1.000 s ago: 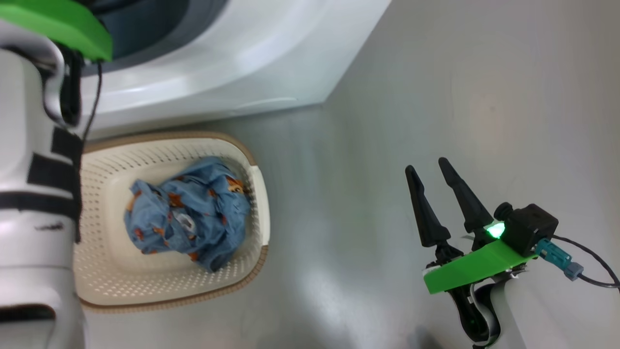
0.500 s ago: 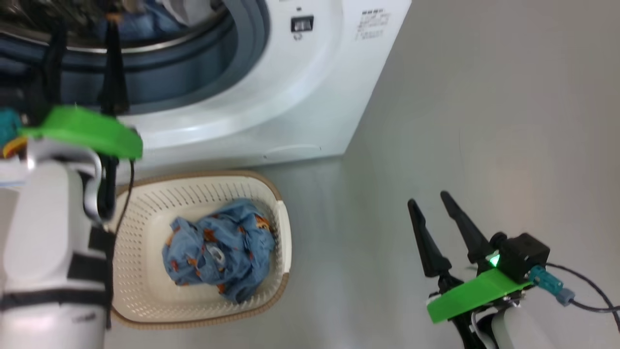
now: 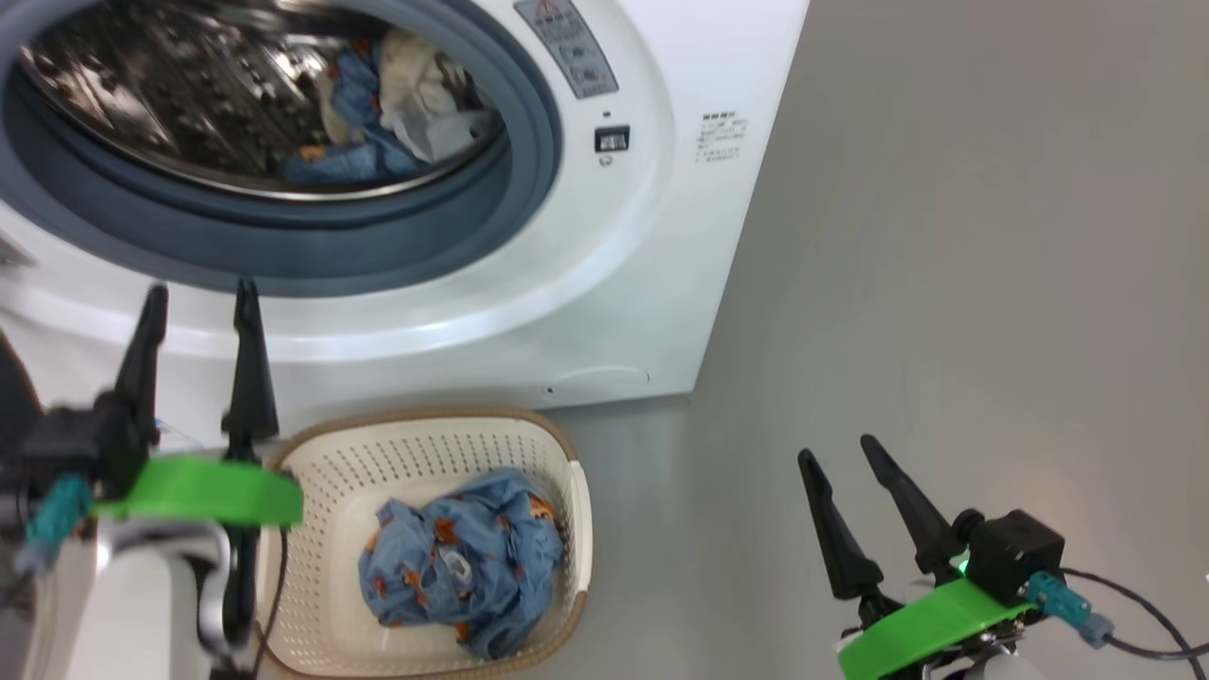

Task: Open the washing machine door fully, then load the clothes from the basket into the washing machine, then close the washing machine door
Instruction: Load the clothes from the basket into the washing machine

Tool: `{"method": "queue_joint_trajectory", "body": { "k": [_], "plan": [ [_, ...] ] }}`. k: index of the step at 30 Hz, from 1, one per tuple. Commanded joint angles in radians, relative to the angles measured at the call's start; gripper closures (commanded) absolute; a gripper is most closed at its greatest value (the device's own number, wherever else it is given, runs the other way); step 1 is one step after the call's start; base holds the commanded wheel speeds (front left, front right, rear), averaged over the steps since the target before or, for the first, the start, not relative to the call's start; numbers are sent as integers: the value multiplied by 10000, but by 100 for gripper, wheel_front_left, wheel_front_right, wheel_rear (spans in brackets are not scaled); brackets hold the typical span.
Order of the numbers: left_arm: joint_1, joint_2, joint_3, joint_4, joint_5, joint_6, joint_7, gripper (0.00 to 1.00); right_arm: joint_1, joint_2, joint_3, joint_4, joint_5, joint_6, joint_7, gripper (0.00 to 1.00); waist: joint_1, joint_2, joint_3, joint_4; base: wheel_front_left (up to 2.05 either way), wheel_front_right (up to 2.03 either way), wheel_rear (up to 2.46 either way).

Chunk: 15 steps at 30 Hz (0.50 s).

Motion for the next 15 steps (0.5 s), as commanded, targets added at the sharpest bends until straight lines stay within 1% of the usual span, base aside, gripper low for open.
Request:
{"method": "queue_joint_trajectory", "body": {
  "k": [1, 6, 8, 15],
  "plan": [
    [232, 187, 399, -474, 134, 59, -53, 0, 122, 15, 270, -247, -173, 27, -49, 0, 0, 0, -402, 120, 0, 0, 0],
    [1569, 0, 504, -1228, 272, 194, -53, 0, 282, 15, 343, -303, -489, 27, -49, 0, 0, 0, -867, 139, 0, 0, 0],
    [2129, -69, 602, -1443, 133, 306, -53, 0, 344, 15, 386, -320, -546, 27, -49, 0, 0, 0, -1068, 100, 0, 0, 0],
    [3944, -155, 504, -2176, 166, 558, -53, 0, 690, 15, 386, -428, -593, 27, -49, 0, 0, 0, -1498, 33, 0, 0, 0]
  ]
}}
